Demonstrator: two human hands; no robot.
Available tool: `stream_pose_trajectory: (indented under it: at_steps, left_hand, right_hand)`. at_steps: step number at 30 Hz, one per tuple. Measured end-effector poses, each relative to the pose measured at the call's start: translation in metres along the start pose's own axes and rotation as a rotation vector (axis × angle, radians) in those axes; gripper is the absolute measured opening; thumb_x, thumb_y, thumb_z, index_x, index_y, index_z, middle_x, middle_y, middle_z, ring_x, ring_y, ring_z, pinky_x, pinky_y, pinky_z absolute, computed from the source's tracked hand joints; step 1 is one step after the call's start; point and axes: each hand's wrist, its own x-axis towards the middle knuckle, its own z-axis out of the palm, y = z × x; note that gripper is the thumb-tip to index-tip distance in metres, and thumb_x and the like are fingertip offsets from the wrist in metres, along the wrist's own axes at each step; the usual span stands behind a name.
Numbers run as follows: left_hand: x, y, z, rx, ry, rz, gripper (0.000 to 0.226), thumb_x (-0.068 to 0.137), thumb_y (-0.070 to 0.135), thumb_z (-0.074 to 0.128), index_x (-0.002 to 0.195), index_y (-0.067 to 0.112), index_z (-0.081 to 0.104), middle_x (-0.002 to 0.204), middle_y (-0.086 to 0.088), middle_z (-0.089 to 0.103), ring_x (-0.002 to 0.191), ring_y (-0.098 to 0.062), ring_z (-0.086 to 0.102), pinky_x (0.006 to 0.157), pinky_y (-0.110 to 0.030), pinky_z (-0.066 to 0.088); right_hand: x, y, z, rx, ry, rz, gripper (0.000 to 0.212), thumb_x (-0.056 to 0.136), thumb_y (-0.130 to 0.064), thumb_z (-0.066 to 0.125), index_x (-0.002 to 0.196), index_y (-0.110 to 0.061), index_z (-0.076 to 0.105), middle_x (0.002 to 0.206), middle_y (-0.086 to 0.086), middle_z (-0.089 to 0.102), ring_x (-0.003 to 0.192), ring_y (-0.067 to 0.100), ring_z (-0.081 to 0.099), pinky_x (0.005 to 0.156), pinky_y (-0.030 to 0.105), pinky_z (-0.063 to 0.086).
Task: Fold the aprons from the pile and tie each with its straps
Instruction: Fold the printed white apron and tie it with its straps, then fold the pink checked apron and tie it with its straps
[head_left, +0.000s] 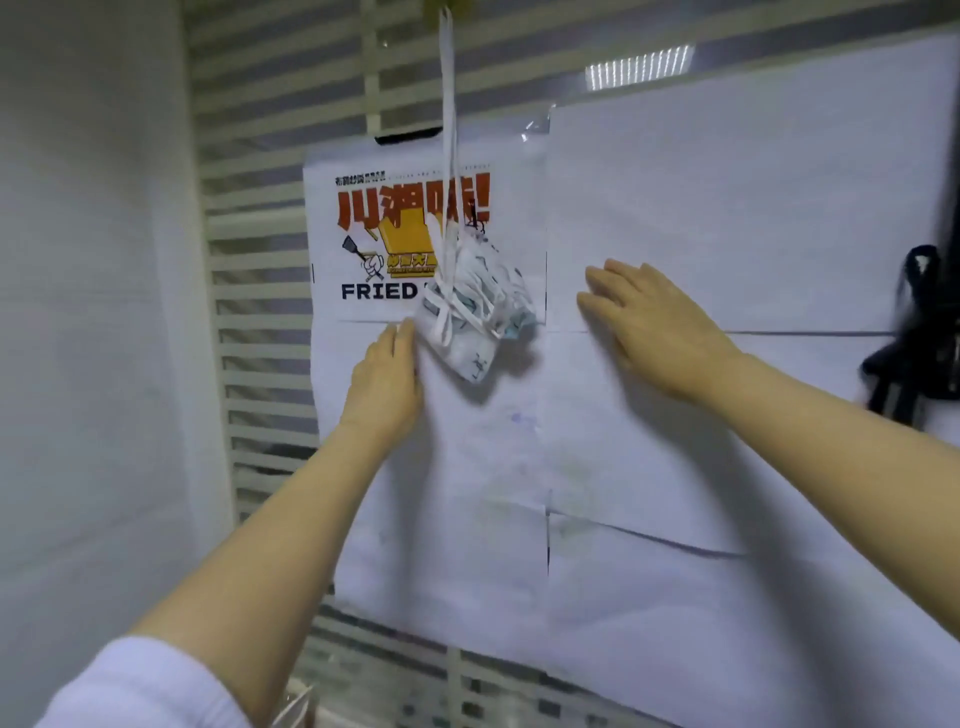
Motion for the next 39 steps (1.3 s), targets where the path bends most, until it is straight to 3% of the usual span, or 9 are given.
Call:
stream_pose_trajectory:
  at_steps: [5,8,11,19,24,28,33,36,39]
  left_hand:
    - [-0.099,0.036,0.044,0.165,-0.128,-0.137,0.041,0.097,0.015,0.037,0.138,0.011,0.036,0.135,-0.013,0.039,0.121,-0.032,0.039,0.094,-0.041,0.031]
    - [-0.165,0.058,0.074,0.233,-0.323,-0.138,0.037,0.097,0.015,0.036,0.135,0.014,0.037,0.131,-0.008,0.043,0.120,-0.027,0.040,0.093,-0.037,0.030]
    - [-0.236,0.082,0.097,0.234,-0.499,-0.134,0.036,0.096,0.017,0.038,0.132,0.014,0.038,0.130,-0.006,0.044,0.121,-0.026,0.040,0.096,-0.036,0.030]
    - [-0.424,0.129,0.140,0.246,-0.896,-0.034,0.037,0.093,0.020,0.041,0.130,0.013,0.040,0.129,-0.008,0.044,0.120,-0.027,0.039,0.098,-0.040,0.029]
    - [-0.501,0.141,0.140,0.230,-1.092,-0.026,0.045,0.093,0.021,0.038,0.137,0.011,0.034,0.136,-0.011,0.038,0.126,-0.029,0.034,0.103,-0.044,0.026]
    - [-0.545,0.147,0.138,0.062,-1.298,-0.079,0.053,0.093,0.033,0.044,0.143,0.022,0.030,0.147,-0.006,0.029,0.133,-0.028,0.029,0.106,-0.049,0.026]
    - [-0.588,0.148,0.133,0.010,-1.501,-0.066,0.080,0.085,0.050,0.057,0.147,0.022,0.016,0.156,-0.010,0.008,0.139,-0.032,0.016,0.108,-0.054,0.029]
    - [-0.599,0.153,0.132,0.092,-1.503,-0.008,0.093,0.081,0.047,0.063,0.150,0.023,0.004,0.158,-0.011,-0.001,0.143,-0.035,0.006,0.109,-0.057,0.024]
    - [-0.601,0.160,0.132,0.085,-1.437,-0.039,0.088,0.084,0.036,0.061,0.150,0.025,0.003,0.155,-0.011,0.009,0.139,-0.034,0.015,0.107,-0.054,0.026]
  right_hand:
    - [-0.084,-0.004,0.010,0.074,-0.095,0.034,0.052,0.062,0.013,0.067,0.114,0.006,0.060,0.129,0.029,0.052,0.119,0.049,0.050,0.100,0.059,0.035]
    - [-0.133,-0.019,0.011,0.179,-0.057,0.075,0.031,0.076,-0.001,0.047,0.102,0.005,0.064,0.118,0.029,0.058,0.104,0.046,0.058,0.091,0.055,0.044]
    - [-0.181,-0.042,0.008,0.309,-0.065,0.173,0.025,0.076,0.005,0.059,0.101,0.004,0.063,0.113,0.027,0.059,0.096,0.044,0.060,0.080,0.047,0.048]
    - [-0.338,-0.134,0.010,0.531,-0.530,0.316,0.039,0.078,0.007,0.054,0.117,0.000,0.055,0.116,0.018,0.052,0.090,0.038,0.057,0.060,0.039,0.040]
    - [-0.431,-0.189,-0.004,0.597,-0.861,0.291,0.044,0.089,-0.004,0.046,0.132,-0.012,0.043,0.128,0.006,0.044,0.112,0.024,0.050,0.085,0.034,0.040]
    - [-0.492,-0.232,-0.021,0.633,-1.082,0.253,0.043,0.097,-0.027,0.042,0.138,-0.016,0.036,0.138,0.003,0.040,0.125,0.020,0.042,0.102,0.030,0.032]
    - [-0.554,-0.261,-0.051,0.630,-1.466,0.185,0.084,0.090,-0.053,0.047,0.151,-0.013,0.003,0.154,0.004,0.016,0.140,0.022,0.023,0.114,0.037,0.022]
    - [-0.568,-0.262,-0.066,0.591,-1.535,0.168,0.094,0.086,-0.051,0.057,0.151,-0.012,0.000,0.155,0.004,0.014,0.140,0.023,0.022,0.113,0.040,0.021]
    - [-0.572,-0.261,-0.064,0.462,-1.453,0.227,0.086,0.089,-0.045,0.055,0.150,-0.010,0.005,0.154,0.006,0.018,0.139,0.025,0.022,0.113,0.037,0.020]
